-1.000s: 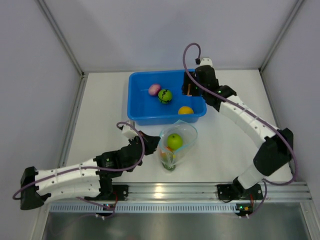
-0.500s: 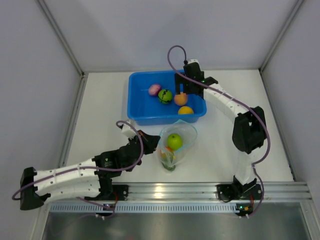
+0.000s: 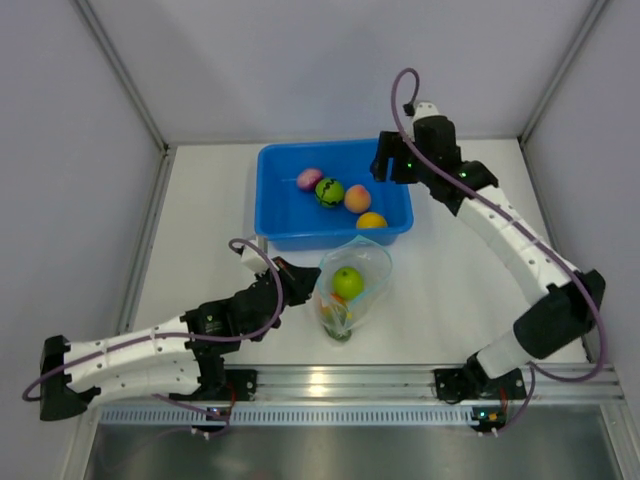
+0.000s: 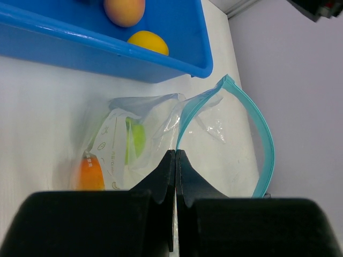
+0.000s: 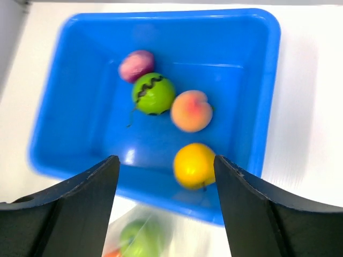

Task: Open the zip-top bag and remove the fake food

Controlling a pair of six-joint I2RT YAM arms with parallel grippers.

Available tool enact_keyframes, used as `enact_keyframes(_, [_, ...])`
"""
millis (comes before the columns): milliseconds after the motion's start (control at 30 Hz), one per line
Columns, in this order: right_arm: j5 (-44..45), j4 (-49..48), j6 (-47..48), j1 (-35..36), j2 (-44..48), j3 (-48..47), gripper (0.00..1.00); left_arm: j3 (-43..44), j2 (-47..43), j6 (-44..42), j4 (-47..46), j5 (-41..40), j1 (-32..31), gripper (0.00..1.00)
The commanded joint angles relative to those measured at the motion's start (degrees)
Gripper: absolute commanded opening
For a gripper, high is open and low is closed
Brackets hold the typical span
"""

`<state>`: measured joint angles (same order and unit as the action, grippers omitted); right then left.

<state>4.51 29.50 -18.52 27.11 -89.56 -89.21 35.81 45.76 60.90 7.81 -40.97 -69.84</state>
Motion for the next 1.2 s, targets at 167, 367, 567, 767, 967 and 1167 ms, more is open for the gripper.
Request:
enact_keyframes(167, [-8.2,7.68,-3.89,4.34,17.2,7.19,0.52,2.94,0.65,0.27,-1.31,-0.6,0.15,0.0])
enact_keyframes(367, [-7.24,10.49,-5.91,12.85,22.23,12.73,0.45,3.21,2.49,2.81,-2.8,-1.57,0.15,0.0])
enact_keyframes(567, [-5.75,8.56,-8.63,21.13,23.29,18.54,0.42,3.21,4.25,3.69,-3.77,-1.13,0.15,0.0])
enact_keyframes(767, [-3.21,6.36,-10.48,25.44,20.84,21.79,0.38,3.04,4.52,4.92,-3.86,-0.25,0.15,0.0])
enact_keyframes(967, [-3.81,1.36,-11.53,27.2,15.82,25.4,0.38,3.3,4.69,5.01,-4.04,0.28,0.15,0.0])
enact_keyframes(1167, [3.66,-5.66,-15.31,27.38,14.32,30.22,0.42,3.39,4.17,4.84,-4.12,0.45,0.15,0.0])
